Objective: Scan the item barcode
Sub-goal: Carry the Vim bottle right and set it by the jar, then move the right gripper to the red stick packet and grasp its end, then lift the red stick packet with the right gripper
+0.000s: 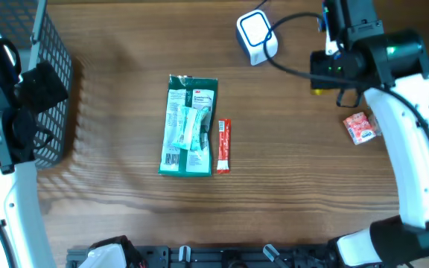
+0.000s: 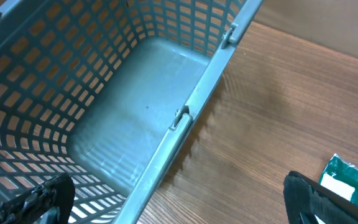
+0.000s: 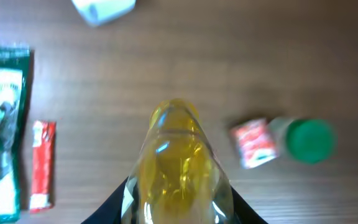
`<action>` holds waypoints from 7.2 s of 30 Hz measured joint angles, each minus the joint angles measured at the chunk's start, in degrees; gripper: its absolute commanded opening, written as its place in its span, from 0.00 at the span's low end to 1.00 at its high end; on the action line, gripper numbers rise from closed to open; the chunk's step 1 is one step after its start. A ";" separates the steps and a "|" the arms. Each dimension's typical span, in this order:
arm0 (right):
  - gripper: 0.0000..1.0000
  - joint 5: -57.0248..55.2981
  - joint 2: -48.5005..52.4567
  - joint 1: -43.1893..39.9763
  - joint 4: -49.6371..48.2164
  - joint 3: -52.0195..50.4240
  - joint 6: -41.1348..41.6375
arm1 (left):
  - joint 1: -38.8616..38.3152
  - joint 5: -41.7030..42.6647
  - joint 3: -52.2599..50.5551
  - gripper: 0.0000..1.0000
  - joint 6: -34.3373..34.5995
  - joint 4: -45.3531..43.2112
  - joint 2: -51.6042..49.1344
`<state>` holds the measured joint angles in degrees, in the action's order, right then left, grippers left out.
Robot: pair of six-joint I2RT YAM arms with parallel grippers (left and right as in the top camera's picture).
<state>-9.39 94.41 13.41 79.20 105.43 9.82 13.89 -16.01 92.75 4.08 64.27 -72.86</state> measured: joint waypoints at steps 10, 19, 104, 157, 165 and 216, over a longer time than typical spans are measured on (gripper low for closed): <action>0.19 7.74 1.40 -12.44 -16.35 -27.06 0.92 | 0.00 0.00 0.00 1.00 0.00 0.00 0.00; 0.41 6.03 1.40 -14.34 -19.54 -30.73 1.07 | 0.00 0.00 0.00 1.00 0.00 0.02 0.00; 0.58 15.52 10.08 16.81 -29.79 -36.72 18.51 | 0.00 0.00 0.00 1.00 0.00 0.02 0.00; 0.04 14.56 -1.44 13.40 -42.88 -45.53 23.54 | 0.00 0.00 0.00 1.00 0.00 0.02 0.00; 0.04 14.53 -10.34 13.27 -42.77 -45.53 15.63 | 0.00 0.00 0.00 1.00 0.00 0.02 0.00; 0.04 -10.60 -10.12 11.17 -53.48 -20.70 -23.19 | 0.00 0.00 0.00 1.00 0.00 0.02 0.00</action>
<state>-19.99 84.29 24.58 25.71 84.73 -13.37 13.89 -16.01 92.75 4.08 64.29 -72.86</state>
